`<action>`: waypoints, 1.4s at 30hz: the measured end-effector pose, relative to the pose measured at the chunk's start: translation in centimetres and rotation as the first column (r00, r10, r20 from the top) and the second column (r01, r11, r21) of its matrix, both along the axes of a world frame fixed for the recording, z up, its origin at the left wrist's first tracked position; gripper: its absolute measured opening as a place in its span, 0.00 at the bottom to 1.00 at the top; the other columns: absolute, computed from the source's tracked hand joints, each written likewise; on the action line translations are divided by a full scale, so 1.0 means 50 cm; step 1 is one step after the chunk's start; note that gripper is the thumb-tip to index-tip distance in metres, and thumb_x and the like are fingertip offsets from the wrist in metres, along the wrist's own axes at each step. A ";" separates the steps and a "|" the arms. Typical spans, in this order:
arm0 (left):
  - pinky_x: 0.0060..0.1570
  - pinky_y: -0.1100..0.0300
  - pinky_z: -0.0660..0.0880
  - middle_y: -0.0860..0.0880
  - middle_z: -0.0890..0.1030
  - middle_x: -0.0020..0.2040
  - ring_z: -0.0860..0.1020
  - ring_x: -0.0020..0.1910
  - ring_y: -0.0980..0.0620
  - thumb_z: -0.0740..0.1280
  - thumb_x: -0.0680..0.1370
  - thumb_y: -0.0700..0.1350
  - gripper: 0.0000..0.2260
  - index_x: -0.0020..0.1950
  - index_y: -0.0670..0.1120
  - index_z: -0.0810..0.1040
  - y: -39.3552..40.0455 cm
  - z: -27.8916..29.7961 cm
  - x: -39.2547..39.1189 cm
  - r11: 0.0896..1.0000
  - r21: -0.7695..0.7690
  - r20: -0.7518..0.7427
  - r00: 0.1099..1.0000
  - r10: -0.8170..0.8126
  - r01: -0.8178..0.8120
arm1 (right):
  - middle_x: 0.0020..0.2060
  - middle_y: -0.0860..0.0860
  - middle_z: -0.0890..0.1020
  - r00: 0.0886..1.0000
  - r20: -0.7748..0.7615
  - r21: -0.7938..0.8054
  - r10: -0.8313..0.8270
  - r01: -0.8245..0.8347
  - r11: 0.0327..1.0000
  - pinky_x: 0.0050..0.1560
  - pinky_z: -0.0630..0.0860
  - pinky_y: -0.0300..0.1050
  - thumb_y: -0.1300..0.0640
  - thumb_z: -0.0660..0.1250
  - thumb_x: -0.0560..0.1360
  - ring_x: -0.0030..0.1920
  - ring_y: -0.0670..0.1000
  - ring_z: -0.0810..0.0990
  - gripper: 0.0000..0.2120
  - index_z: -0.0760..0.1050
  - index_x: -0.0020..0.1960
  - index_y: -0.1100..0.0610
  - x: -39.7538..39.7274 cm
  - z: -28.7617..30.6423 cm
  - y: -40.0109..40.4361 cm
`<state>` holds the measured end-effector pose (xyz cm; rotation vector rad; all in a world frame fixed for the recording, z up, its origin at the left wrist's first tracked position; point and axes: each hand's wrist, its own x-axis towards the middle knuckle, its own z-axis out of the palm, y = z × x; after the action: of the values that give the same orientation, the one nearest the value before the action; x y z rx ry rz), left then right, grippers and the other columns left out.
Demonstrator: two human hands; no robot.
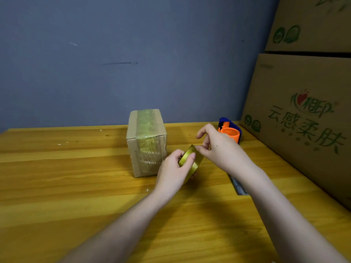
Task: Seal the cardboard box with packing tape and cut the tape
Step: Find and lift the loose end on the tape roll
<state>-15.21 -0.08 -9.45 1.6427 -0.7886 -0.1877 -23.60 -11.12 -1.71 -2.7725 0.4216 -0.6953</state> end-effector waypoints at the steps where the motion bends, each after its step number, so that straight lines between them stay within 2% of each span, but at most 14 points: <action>1: 0.38 0.40 0.78 0.46 0.82 0.31 0.82 0.33 0.43 0.63 0.69 0.65 0.18 0.39 0.50 0.73 -0.001 0.000 -0.001 1.000 0.002 -0.001 1.000 0.009 -0.009 | 0.37 0.44 0.78 1.000 -0.001 0.047 -0.025 0.025 0.999 0.44 0.77 0.49 0.53 0.68 0.74 0.42 0.48 0.79 0.09 0.72 0.52 0.51 0.003 0.000 -0.002; 4: 0.37 0.41 0.78 0.46 0.83 0.30 0.82 0.31 0.46 0.63 0.71 0.61 0.15 0.37 0.50 0.73 -0.001 0.003 -0.005 1.000 0.001 -0.022 1.000 0.017 -0.017 | 0.38 0.44 0.80 0.997 0.011 0.124 -0.070 0.068 0.990 0.47 0.79 0.51 0.51 0.69 0.72 0.44 0.47 0.80 0.04 0.77 0.44 0.51 0.009 -0.005 -0.008; 7: 0.36 0.46 0.78 0.46 0.82 0.30 0.82 0.30 0.46 0.65 0.76 0.54 0.11 0.37 0.50 0.73 0.000 0.007 -0.008 1.000 -0.023 -0.062 0.998 0.004 -0.006 | 0.38 0.44 0.78 0.997 0.032 0.164 -0.077 0.071 0.984 0.46 0.79 0.52 0.50 0.69 0.72 0.42 0.46 0.78 0.04 0.76 0.42 0.50 0.014 -0.012 -0.010; 11: 0.29 0.56 0.75 0.43 0.81 0.31 0.80 0.28 0.47 0.64 0.78 0.47 0.10 0.39 0.44 0.73 0.003 0.016 -0.012 0.994 -0.103 -0.196 0.979 -0.052 0.032 | 0.46 0.47 0.71 0.994 0.095 0.124 -0.046 0.034 0.992 0.48 0.74 0.47 0.50 0.68 0.74 0.45 0.46 0.71 0.05 0.74 0.45 0.50 0.020 -0.029 -0.014; 13: 0.31 0.58 0.74 0.43 0.80 0.32 0.80 0.29 0.47 0.63 0.79 0.43 0.08 0.40 0.44 0.73 0.008 0.021 -0.013 0.987 -0.149 -0.271 0.957 -0.100 0.060 | 0.48 0.47 0.71 0.994 0.109 0.112 0.000 -0.012 0.994 0.49 0.73 0.47 0.51 0.66 0.75 0.47 0.47 0.71 0.05 0.73 0.47 0.51 0.022 -0.034 -0.017; 17: 0.32 0.59 0.76 0.42 0.80 0.33 0.79 0.28 0.52 0.60 0.80 0.40 0.05 0.45 0.43 0.73 0.021 0.022 -0.014 0.970 -0.169 -0.295 0.930 -0.218 0.174 | 0.44 0.43 0.75 0.996 0.071 0.006 0.059 -0.060 0.998 0.45 0.73 0.48 0.50 0.63 0.77 0.47 0.46 0.72 0.04 0.71 0.48 0.51 0.021 -0.033 -0.023; 20: 0.34 0.56 0.76 0.42 0.81 0.33 0.80 0.31 0.47 0.60 0.80 0.40 0.03 0.47 0.43 0.72 0.030 0.017 -0.014 0.948 -0.193 -0.322 0.896 -0.305 0.253 | 0.41 0.43 0.77 0.996 0.077 -0.031 0.049 -0.046 0.998 0.41 0.74 0.47 0.50 0.64 0.76 0.44 0.45 0.74 0.04 0.71 0.47 0.49 0.018 -0.031 -0.028; 22: 0.35 0.55 0.76 0.43 0.80 0.34 0.80 0.32 0.46 0.61 0.80 0.41 0.02 0.49 0.43 0.71 0.034 0.011 -0.013 0.941 -0.180 -0.283 0.901 -0.328 0.286 | 0.40 0.44 0.78 0.995 0.096 -0.047 0.036 -0.032 0.998 0.40 0.77 0.48 0.49 0.66 0.75 0.42 0.45 0.76 0.04 0.72 0.46 0.48 0.014 -0.030 -0.032; 26: 0.38 0.52 0.76 0.48 0.79 0.33 0.79 0.31 0.46 0.63 0.75 0.51 0.11 0.53 0.46 0.70 0.040 0.007 -0.015 0.956 -0.083 -0.074 0.955 -0.287 0.281 | 0.39 0.44 0.79 0.992 0.126 -0.060 0.019 -0.012 0.998 0.38 0.78 0.48 0.48 0.67 0.74 0.40 0.44 0.77 0.04 0.74 0.45 0.47 0.003 -0.023 -0.035; 29: 0.42 0.49 0.78 0.51 0.81 0.33 0.81 0.32 0.49 0.61 0.74 0.58 0.14 0.54 0.50 0.70 0.039 0.011 -0.016 0.973 0.041 0.092 0.969 -0.230 0.227 | 0.39 0.43 0.79 0.988 0.155 -0.078 -0.011 0.023 0.997 0.38 0.78 0.48 0.49 0.67 0.75 0.41 0.44 0.77 0.03 0.74 0.46 0.47 -0.003 -0.021 -0.032; 31: 0.43 0.48 0.78 0.51 0.81 0.31 0.81 0.32 0.51 0.60 0.76 0.58 0.13 0.54 0.51 0.69 0.033 0.017 -0.018 0.981 0.101 0.155 0.971 -0.181 0.167 | 0.39 0.43 0.79 0.985 0.172 -0.122 -0.024 0.046 0.991 0.37 0.78 0.47 0.49 0.67 0.75 0.42 0.44 0.76 0.03 0.74 0.46 0.48 -0.006 -0.019 -0.029; 35: 0.36 0.53 0.77 0.48 0.79 0.30 0.77 0.27 0.50 0.60 0.80 0.50 0.09 0.53 0.45 0.71 0.016 0.043 -0.038 0.980 -0.001 -0.016 0.980 -0.200 0.200 | 0.39 0.44 0.79 0.980 0.196 -0.282 -0.021 0.077 0.956 0.34 0.73 0.42 0.51 0.68 0.74 0.43 0.47 0.77 0.04 0.75 0.46 0.50 -0.014 -0.012 -0.023; 38: 0.30 0.57 0.76 0.45 0.77 0.30 0.75 0.25 0.51 0.60 0.80 0.48 0.07 0.53 0.44 0.71 0.006 0.056 -0.052 0.974 -0.048 -0.137 0.965 -0.225 0.220 | 0.39 0.46 0.81 0.981 0.196 -0.385 -0.011 0.087 0.919 0.34 0.71 0.41 0.52 0.68 0.74 0.43 0.49 0.77 0.04 0.75 0.45 0.51 -0.022 -0.008 -0.022; 42: 0.31 0.56 0.75 0.44 0.76 0.30 0.74 0.26 0.48 0.59 0.80 0.50 0.10 0.52 0.43 0.70 0.010 0.070 -0.048 0.956 -0.112 -0.310 0.905 -0.291 0.269 | 0.40 0.45 0.80 0.975 0.222 -0.364 -0.020 0.102 0.926 0.35 0.75 0.44 0.51 0.67 0.74 0.43 0.48 0.76 0.04 0.75 0.45 0.51 -0.031 -0.001 -0.021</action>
<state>-17.62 0.41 -5.94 1.3816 -0.7646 -0.6148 -25.13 -12.15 -1.77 -2.9933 0.3637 -1.1917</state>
